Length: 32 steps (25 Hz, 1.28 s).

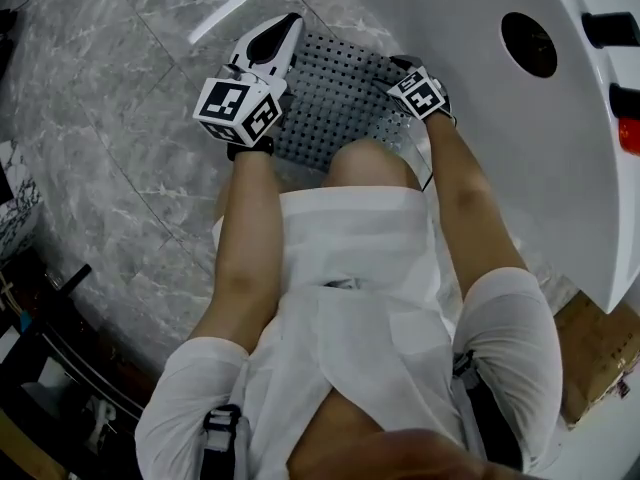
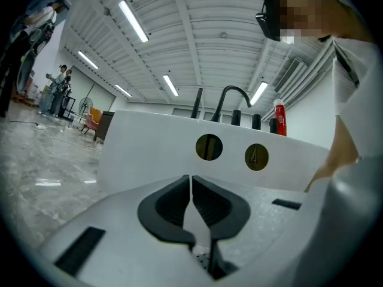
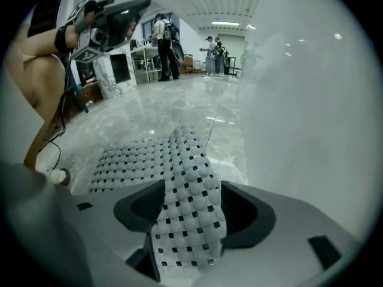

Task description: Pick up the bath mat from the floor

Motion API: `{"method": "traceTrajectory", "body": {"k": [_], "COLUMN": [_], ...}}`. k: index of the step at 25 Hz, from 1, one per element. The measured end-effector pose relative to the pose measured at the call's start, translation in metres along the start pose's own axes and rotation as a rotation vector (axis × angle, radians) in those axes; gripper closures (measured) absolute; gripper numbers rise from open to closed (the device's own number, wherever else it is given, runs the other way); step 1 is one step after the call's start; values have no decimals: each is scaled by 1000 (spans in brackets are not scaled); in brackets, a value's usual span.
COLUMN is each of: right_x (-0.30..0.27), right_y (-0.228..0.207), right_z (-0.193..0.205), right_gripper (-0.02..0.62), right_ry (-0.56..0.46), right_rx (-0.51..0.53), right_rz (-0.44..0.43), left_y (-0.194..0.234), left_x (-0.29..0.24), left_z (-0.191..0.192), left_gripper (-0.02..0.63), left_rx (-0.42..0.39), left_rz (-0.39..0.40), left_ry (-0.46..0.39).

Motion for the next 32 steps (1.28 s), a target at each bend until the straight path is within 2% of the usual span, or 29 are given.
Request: {"method": "traceTrajectory", "body": {"k": [3, 7, 14, 20, 23, 26, 29, 32], "right_x": [-16, -40, -79, -96, -99, -98, -94, -86], "right_y": [3, -1, -6, -10, -11, -8, 1, 8], "right_z": [4, 2, -1, 7, 8, 9, 7, 1], "right_gripper": [304, 282, 230, 229, 230, 252, 341, 384], "right_ry": [80, 171, 306, 378, 385, 393, 407, 408], "right_rx": [86, 188, 230, 239, 253, 265, 288, 289], "right_rz": [-19, -21, -47, -23, 17, 37, 33, 44], "left_y": [-1, -2, -8, -9, -5, -7, -11, -13], "left_x": [-2, -3, -7, -2, -1, -5, -12, -16], "left_z": [1, -1, -4, -3, -3, -2, 3, 7], "left_gripper": [588, 588, 588, 588, 588, 588, 588, 587], "left_rx": [-21, -6, 16, 6, 37, 56, 60, 69], "left_rz": [16, 25, 51, 61, 51, 57, 74, 82], "left_ry": [16, -5, -30, -17, -32, -38, -32, -28]}}
Point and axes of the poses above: the fingertips, and each gripper's own axes: x backward along the fingers, y to its left, z out of its underside, the point moved 4 cm from there along x, backward along the fingers, and after that the axes turned 4 degrees about -x, right-handed, at the moved point
